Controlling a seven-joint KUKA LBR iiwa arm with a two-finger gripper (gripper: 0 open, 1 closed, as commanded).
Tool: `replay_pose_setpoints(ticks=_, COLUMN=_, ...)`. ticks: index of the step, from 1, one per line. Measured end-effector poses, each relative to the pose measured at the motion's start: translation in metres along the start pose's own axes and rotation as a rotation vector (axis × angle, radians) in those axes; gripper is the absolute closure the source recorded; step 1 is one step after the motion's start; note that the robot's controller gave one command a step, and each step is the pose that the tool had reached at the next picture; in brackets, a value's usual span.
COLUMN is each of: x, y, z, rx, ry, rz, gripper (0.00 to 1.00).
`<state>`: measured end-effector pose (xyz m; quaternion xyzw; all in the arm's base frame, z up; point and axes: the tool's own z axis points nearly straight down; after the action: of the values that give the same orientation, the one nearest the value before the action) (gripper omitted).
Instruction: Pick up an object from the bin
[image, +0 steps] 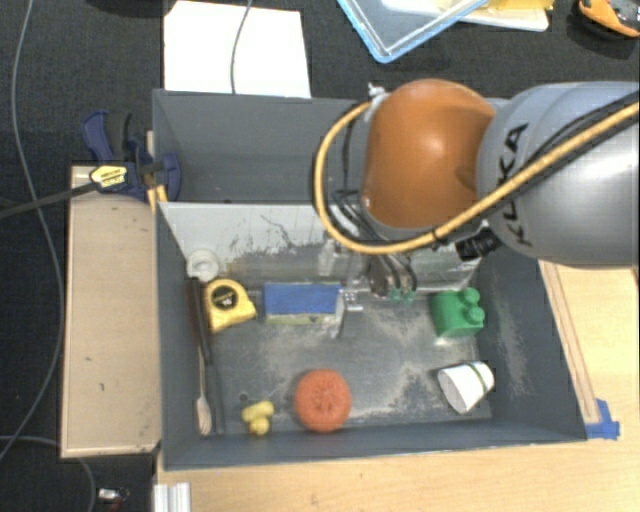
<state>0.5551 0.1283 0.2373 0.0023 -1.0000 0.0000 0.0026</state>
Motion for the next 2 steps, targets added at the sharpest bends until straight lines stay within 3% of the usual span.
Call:
replay_pose_setpoints(ticks=1, x=-0.001, y=-0.001, z=-0.004, rx=-0.001, ry=-0.007, rz=0.002, gripper=0.0)
replay_pose_setpoints(ticks=2, x=0.008, y=0.016, z=0.016, rx=0.0, ry=-0.014, rz=-0.16, gripper=0.0)
